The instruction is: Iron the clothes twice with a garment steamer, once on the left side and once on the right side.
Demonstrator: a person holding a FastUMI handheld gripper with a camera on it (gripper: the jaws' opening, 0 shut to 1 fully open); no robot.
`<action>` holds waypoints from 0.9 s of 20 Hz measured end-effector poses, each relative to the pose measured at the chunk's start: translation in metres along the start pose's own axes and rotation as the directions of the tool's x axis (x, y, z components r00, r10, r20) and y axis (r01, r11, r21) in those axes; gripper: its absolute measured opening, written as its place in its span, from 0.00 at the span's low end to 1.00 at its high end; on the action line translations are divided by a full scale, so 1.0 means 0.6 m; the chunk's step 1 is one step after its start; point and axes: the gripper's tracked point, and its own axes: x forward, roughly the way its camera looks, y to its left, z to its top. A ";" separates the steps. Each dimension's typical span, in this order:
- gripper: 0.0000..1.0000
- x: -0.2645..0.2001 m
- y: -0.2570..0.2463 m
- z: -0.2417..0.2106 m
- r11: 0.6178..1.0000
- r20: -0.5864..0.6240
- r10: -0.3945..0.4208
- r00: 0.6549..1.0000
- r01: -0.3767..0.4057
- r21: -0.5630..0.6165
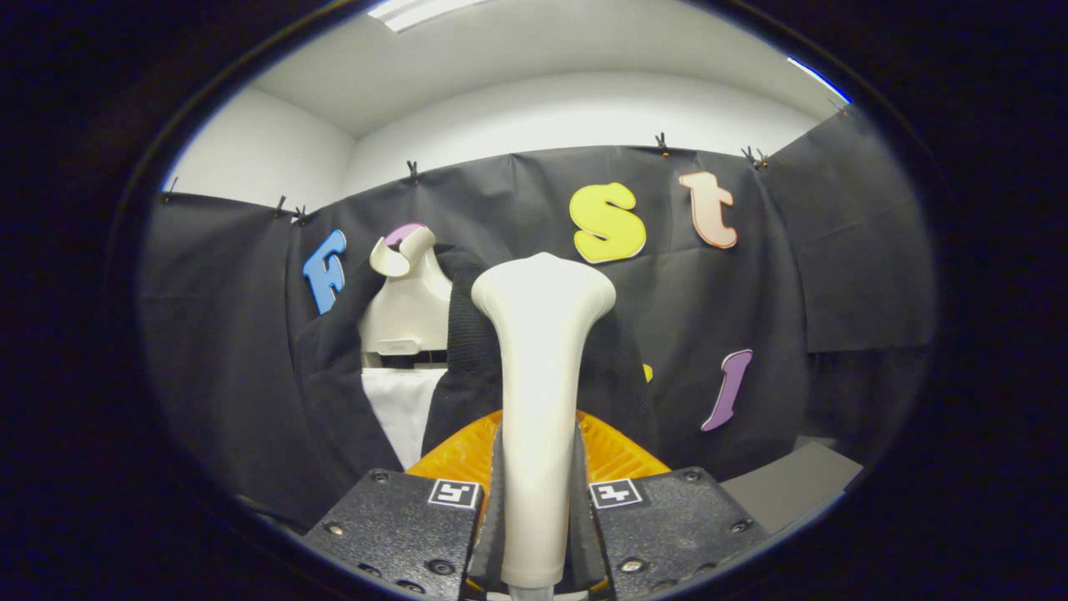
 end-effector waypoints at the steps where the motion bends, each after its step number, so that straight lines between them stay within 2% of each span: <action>1: 0.35 0.000 0.000 -0.005 1.000 -0.008 0.000 1.000 0.000 -0.003; 7: 0.35 -0.007 -0.007 -0.035 1.000 -0.035 0.023 0.999 -0.023 -0.004; 18: 0.35 -0.041 -0.029 -0.121 0.999 -0.100 0.004 0.995 -0.008 -0.035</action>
